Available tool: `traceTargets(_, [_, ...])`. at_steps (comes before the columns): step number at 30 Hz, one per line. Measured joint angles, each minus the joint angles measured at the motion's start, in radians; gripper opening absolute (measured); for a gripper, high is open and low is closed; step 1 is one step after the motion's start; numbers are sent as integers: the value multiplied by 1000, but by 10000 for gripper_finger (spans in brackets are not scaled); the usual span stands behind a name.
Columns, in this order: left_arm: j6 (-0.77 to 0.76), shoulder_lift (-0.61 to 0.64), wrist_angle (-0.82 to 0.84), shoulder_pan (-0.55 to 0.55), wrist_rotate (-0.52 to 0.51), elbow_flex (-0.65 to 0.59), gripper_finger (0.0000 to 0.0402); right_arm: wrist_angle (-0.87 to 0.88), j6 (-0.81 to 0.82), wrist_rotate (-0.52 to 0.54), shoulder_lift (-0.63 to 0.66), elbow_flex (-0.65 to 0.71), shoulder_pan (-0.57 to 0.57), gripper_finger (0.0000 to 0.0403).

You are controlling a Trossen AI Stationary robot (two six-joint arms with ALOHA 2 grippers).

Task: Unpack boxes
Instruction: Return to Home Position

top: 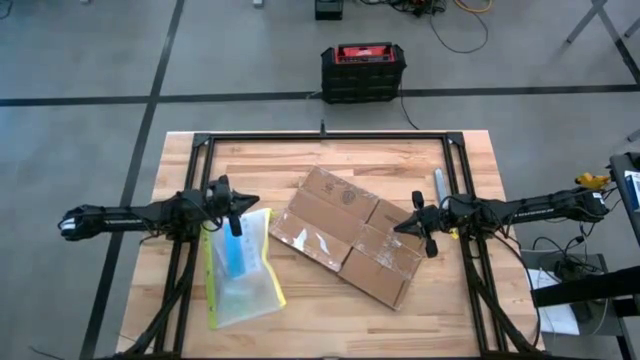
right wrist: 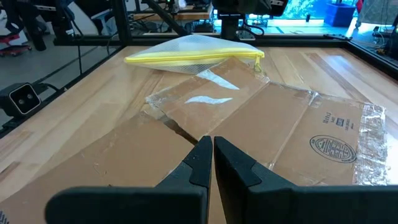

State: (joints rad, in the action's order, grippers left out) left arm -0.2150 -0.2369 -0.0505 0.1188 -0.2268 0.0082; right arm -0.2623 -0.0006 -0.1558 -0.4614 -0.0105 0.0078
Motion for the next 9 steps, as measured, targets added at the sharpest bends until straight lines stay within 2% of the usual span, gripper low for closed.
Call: traceTargets(9, [0,-18,0,0,0,0,0,0,0,0,0,0,0,2])
